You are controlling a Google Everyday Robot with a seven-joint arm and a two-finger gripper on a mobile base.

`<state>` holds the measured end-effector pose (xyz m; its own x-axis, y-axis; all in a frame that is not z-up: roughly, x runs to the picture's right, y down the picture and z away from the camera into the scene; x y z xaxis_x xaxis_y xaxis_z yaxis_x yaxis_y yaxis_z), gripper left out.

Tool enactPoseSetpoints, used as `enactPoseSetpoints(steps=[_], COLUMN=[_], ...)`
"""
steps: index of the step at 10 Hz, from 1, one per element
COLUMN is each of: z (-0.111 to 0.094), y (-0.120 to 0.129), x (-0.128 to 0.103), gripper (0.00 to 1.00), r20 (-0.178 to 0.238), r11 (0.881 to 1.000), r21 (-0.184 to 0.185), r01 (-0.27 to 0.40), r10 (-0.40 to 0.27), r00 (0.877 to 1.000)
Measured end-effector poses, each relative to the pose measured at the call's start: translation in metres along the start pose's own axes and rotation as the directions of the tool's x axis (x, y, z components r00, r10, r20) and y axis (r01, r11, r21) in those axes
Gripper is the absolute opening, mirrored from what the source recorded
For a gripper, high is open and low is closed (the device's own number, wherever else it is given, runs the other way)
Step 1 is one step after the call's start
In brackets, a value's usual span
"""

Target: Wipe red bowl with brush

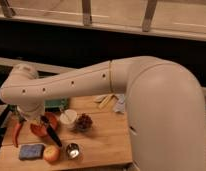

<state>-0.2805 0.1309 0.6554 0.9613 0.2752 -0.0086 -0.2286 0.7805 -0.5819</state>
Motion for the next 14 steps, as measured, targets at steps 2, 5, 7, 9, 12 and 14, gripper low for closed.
enactPoseSetpoints(steps=[2,5,7,9,12,14], z=[0.032,0.043,0.043,0.044,0.052,0.057], y=[0.001,0.0,-0.001,-0.001,-0.003,-0.008], x=[-0.001,0.002,0.003,0.002,-0.007,-0.01], gripper=[0.0,0.0,0.0,0.0,0.0,0.0], r20=[-0.041,-0.061,-0.061,-0.077,-0.11,-0.133], r11=[0.999,0.999,0.999,0.999,0.997,0.996], r21=[-0.037,-0.051,-0.05,-0.053,-0.067,-0.083], r01=[0.008,0.002,0.0,0.001,0.024,0.032], r10=[-0.01,-0.005,-0.003,-0.005,-0.031,-0.043], r00=[0.999,0.998,0.998,0.997,0.993,0.99])
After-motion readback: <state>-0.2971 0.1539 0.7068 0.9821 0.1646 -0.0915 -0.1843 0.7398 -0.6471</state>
